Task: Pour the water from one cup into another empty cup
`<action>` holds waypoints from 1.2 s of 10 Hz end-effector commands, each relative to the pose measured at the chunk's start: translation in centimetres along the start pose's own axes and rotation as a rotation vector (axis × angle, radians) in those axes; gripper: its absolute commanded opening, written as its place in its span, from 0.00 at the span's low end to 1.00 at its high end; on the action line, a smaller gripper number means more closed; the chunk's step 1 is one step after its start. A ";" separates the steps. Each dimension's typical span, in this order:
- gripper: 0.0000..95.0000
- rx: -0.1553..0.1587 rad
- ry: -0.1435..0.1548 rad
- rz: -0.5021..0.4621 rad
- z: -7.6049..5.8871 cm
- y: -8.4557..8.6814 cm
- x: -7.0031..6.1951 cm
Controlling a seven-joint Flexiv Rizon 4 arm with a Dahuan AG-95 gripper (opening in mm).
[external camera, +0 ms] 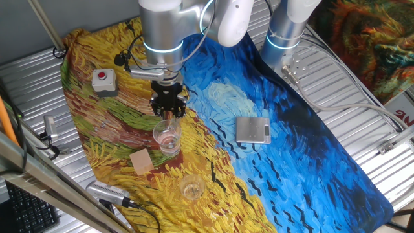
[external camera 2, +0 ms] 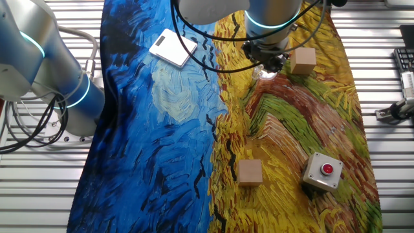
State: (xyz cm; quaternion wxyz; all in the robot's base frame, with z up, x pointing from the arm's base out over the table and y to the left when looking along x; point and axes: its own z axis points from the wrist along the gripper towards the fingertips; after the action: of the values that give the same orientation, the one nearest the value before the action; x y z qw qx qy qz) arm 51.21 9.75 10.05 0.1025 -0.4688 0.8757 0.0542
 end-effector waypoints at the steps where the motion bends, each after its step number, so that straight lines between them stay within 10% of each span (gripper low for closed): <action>1: 0.40 0.002 -0.002 0.001 0.1 0.0 0.0; 11: 0.40 -0.002 0.000 0.031 0.9 0.3 -0.4; 12: 0.20 -0.002 0.000 0.032 0.9 0.3 -0.4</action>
State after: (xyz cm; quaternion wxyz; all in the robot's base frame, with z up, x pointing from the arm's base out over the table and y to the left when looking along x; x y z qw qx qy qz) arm 51.25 10.47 9.25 0.1013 -0.4548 0.8830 0.0568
